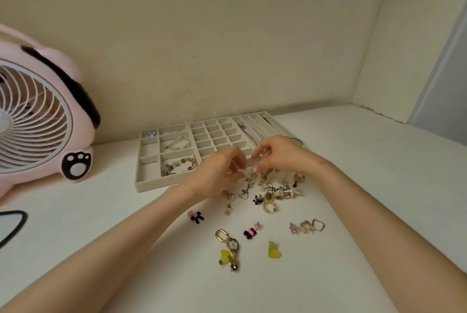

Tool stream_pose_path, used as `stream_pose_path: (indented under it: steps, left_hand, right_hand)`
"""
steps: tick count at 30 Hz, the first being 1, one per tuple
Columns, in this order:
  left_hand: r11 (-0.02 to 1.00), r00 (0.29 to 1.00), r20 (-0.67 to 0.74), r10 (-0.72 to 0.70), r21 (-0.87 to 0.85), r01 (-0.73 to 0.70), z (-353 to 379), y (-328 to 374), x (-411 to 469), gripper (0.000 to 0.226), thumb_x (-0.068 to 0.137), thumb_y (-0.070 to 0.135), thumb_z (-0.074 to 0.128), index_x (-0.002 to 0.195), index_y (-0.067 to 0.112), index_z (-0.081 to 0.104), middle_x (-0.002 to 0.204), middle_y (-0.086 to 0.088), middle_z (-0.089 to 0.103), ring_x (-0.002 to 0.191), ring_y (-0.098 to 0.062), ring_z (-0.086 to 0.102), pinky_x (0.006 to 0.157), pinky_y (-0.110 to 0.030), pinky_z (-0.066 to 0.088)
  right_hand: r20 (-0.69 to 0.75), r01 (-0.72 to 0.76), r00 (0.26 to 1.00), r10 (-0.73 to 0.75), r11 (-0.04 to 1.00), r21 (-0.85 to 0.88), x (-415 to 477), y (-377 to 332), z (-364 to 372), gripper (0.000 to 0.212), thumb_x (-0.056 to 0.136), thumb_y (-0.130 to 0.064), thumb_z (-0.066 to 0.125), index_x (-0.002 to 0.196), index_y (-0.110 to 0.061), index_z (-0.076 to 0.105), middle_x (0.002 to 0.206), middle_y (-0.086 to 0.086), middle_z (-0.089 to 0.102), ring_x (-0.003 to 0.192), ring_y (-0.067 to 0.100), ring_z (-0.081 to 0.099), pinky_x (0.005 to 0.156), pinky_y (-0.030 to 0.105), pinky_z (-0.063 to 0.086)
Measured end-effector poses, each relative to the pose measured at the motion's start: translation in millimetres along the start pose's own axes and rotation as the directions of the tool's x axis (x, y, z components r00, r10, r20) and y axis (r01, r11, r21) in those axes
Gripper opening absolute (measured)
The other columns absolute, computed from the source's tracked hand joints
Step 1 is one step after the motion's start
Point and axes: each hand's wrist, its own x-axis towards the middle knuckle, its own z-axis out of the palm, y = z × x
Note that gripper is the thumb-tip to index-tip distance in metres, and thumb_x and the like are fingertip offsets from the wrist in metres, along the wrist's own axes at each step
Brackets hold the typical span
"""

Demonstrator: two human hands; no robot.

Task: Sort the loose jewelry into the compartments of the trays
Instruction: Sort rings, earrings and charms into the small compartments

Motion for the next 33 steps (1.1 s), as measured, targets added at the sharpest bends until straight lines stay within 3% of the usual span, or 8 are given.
stream_pose_path:
  steps: [6, 10, 14, 19, 24, 27, 33]
  left_hand:
    - [0.986, 0.998, -0.049, -0.047, -0.160, 0.038, -3.4, 10.7, 1.1, 0.038, 0.079, 0.028, 0.072, 0.103, 0.016, 0.046, 0.090, 0.005, 0.062, 0.078, -0.008, 0.062, 0.067, -0.022, 0.051]
    - [0.985, 0.993, -0.114, -0.020, -0.175, -0.001, -3.7, 15.1, 0.4, 0.031, 0.080, 0.023, 0.071, 0.100, 0.015, 0.049, 0.083, 0.013, 0.058, 0.070, 0.004, 0.056, 0.062, -0.012, 0.045]
    - [0.983, 0.991, -0.137, -0.003, -0.184, -0.022, -4.2, 13.9, -0.8, 0.021, 0.082, 0.016, 0.069, 0.097, 0.013, 0.055, 0.084, 0.010, 0.061, 0.072, 0.003, 0.059, 0.064, -0.013, 0.048]
    - [0.978, 0.991, -0.127, -0.045, -0.208, 0.017, -2.9, 8.9, -1.7, 0.023, 0.079, 0.009, 0.071, 0.097, 0.014, 0.057, 0.092, 0.001, 0.063, 0.082, -0.011, 0.063, 0.076, -0.026, 0.054]
    - [0.944, 0.987, -0.094, -0.127, -0.316, 0.092, -2.8, 5.6, -2.4, 0.022, 0.079, 0.007, 0.071, 0.096, 0.014, 0.058, 0.092, -0.002, 0.064, 0.082, -0.012, 0.063, 0.076, -0.019, 0.052]
    - [0.913, 0.982, -0.075, -0.174, -0.385, 0.132, -6.2, 3.7, -0.9, 0.022, 0.079, 0.008, 0.072, 0.094, 0.014, 0.058, 0.093, -0.003, 0.066, 0.084, -0.014, 0.064, 0.078, -0.022, 0.051]
    - [0.885, 0.972, -0.075, -0.225, -0.433, 0.171, -18.4, -2.6, -2.3, 0.024, 0.076, 0.006, 0.074, 0.087, 0.017, 0.057, 0.082, 0.006, 0.062, 0.075, -0.007, 0.061, 0.070, -0.018, 0.048]
  right_hand:
    - [-0.046, 0.056, 0.998, -0.046, 0.965, 0.256, -1.0, -8.9, -0.7, 0.032, 0.072, -0.024, 0.081, 0.091, -0.015, 0.058, 0.074, -0.001, 0.064, 0.062, 0.011, 0.064, 0.055, 0.021, 0.046]
    - [-0.087, 0.096, 0.994, -0.071, 0.940, 0.328, 0.3, -11.3, 7.1, 0.034, 0.070, -0.024, 0.082, 0.086, -0.013, 0.055, 0.068, -0.002, 0.062, 0.062, 0.013, 0.064, 0.051, 0.018, 0.043]
    - [-0.124, 0.113, 0.990, -0.072, 0.925, 0.364, -1.7, -8.9, 6.7, 0.027, 0.073, -0.025, 0.080, 0.086, -0.015, 0.059, 0.067, -0.002, 0.066, 0.057, 0.008, 0.062, 0.051, 0.016, 0.042]
    - [-0.105, 0.084, 0.993, -0.059, 0.963, 0.256, -11.1, 0.8, -10.0, 0.014, 0.080, -0.018, 0.074, 0.090, -0.013, 0.065, 0.071, -0.004, 0.068, 0.058, 0.006, 0.061, 0.055, 0.018, 0.044]
    - [0.162, -0.076, 0.983, 0.086, 0.995, -0.068, -28.3, 13.5, -31.1, 0.012, 0.077, -0.011, 0.075, 0.084, -0.015, 0.066, 0.072, -0.004, 0.066, 0.059, 0.007, 0.061, 0.057, 0.018, 0.046]
    - [0.252, -0.121, 0.954, 0.165, 0.976, -0.182, -35.4, 18.8, -32.8, 0.019, 0.073, -0.010, 0.080, 0.085, -0.017, 0.066, 0.073, -0.003, 0.067, 0.063, 0.009, 0.063, 0.061, 0.021, 0.047]
    - [0.232, -0.111, 0.959, 0.160, 0.971, -0.210, -37.7, 22.0, -22.0, 0.022, 0.069, -0.012, 0.082, 0.083, -0.016, 0.065, 0.072, -0.002, 0.063, 0.066, 0.011, 0.060, 0.063, 0.023, 0.047]
